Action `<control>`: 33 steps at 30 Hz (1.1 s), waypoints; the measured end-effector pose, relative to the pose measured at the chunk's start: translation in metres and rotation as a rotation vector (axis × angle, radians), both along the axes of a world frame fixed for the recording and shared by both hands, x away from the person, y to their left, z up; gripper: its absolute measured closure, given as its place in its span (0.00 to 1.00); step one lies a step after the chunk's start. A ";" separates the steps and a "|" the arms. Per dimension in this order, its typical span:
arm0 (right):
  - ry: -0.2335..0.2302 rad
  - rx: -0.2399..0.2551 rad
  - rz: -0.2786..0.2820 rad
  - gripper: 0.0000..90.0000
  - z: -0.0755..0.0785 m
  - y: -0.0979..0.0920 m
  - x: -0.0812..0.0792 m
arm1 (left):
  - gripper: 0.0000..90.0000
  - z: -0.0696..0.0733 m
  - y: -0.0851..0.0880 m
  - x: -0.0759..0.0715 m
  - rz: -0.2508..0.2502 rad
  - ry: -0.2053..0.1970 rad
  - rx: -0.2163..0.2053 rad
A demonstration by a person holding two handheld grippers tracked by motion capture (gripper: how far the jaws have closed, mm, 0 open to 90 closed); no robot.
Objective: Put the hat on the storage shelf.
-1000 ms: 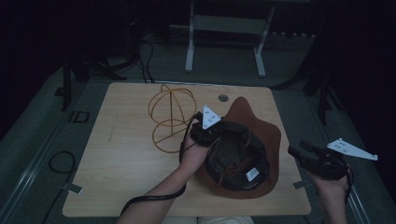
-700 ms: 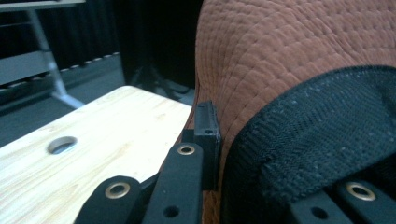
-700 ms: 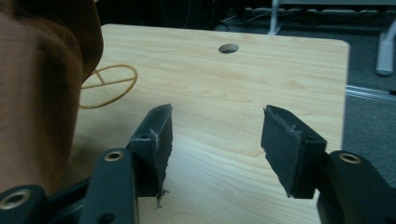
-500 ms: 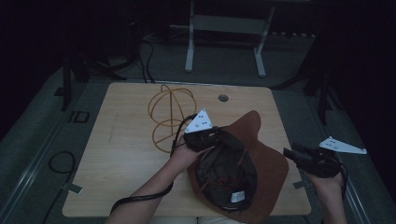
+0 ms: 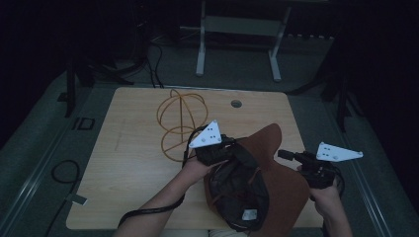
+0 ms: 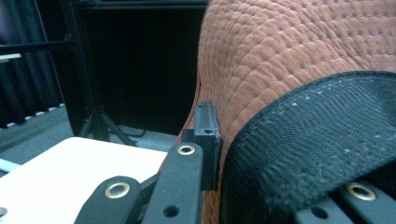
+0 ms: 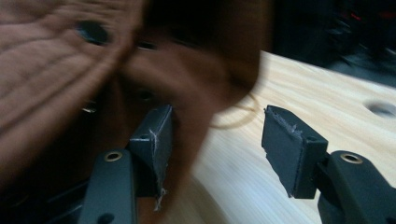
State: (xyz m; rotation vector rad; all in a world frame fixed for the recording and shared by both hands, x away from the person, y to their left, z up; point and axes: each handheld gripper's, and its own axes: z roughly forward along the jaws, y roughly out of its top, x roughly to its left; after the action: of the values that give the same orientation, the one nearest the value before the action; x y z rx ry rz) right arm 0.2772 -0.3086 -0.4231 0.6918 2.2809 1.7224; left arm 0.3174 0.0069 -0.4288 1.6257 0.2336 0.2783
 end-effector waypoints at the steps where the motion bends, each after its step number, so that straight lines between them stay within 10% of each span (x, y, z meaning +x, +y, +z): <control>1: -0.006 0.004 0.019 0.46 0.000 0.005 0.000 | 0.96 0.001 -0.001 0.000 -0.004 0.001 0.000; 7: -0.012 0.035 0.108 0.44 0.003 0.027 0.004 | 0.96 0.002 -0.006 -0.003 0.011 0.001 -0.019; 18: 0.011 0.084 0.112 0.47 0.000 0.053 0.014 | 0.95 0.003 -0.014 -0.012 0.055 -0.013 -0.052; 33: 0.043 0.076 0.095 0.95 0.002 0.057 0.018 | 0.94 0.005 -0.013 -0.016 0.049 -0.039 -0.038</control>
State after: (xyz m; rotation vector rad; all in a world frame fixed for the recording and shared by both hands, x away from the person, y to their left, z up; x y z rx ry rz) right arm 0.2955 -0.2521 -0.4214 0.6501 2.3222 1.8636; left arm 0.3018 -0.0062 -0.4239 1.5769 0.2483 0.3410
